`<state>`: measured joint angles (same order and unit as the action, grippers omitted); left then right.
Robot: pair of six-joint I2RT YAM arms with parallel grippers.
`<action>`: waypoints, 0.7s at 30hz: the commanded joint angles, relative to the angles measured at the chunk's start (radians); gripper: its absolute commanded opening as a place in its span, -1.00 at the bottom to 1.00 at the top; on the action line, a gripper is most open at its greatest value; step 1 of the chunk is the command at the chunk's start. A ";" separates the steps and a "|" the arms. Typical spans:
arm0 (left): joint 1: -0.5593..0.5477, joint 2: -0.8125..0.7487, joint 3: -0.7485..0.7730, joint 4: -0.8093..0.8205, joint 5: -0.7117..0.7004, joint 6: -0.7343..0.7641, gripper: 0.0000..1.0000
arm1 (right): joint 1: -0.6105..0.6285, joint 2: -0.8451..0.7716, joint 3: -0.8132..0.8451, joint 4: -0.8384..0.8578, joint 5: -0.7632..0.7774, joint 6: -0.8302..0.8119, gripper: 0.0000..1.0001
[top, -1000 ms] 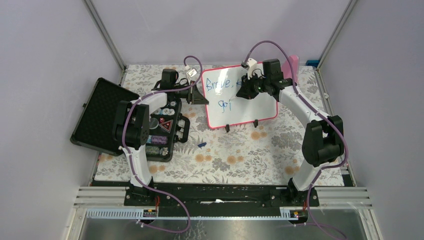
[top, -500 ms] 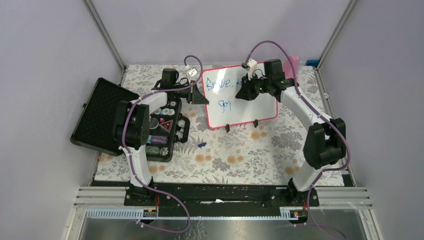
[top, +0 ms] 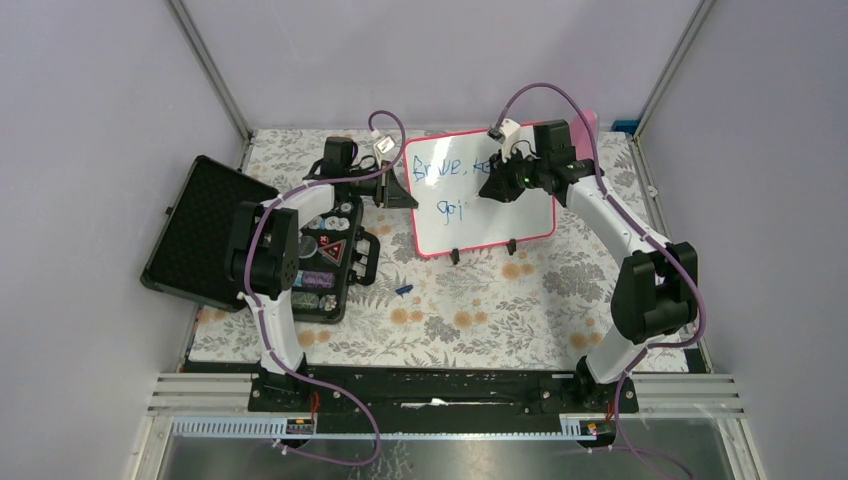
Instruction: Write a sentence on the whiteboard
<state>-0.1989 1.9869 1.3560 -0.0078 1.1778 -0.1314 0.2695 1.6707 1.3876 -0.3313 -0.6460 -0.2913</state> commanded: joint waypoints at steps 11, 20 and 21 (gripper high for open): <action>0.004 -0.011 0.043 0.009 0.023 0.025 -1.00 | -0.013 0.029 -0.001 0.014 0.006 -0.020 -1.00; 0.005 -0.009 0.045 0.009 0.023 0.029 -1.00 | -0.012 0.049 0.013 0.027 -0.009 -0.005 -1.00; 0.005 -0.008 0.046 0.009 0.025 0.029 -1.00 | -0.011 0.051 0.017 0.027 -0.007 -0.006 -1.00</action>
<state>-0.1989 1.9869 1.3563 -0.0086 1.1778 -0.1303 0.2596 1.7123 1.3872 -0.3302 -0.6403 -0.2955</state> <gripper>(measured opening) 0.090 0.180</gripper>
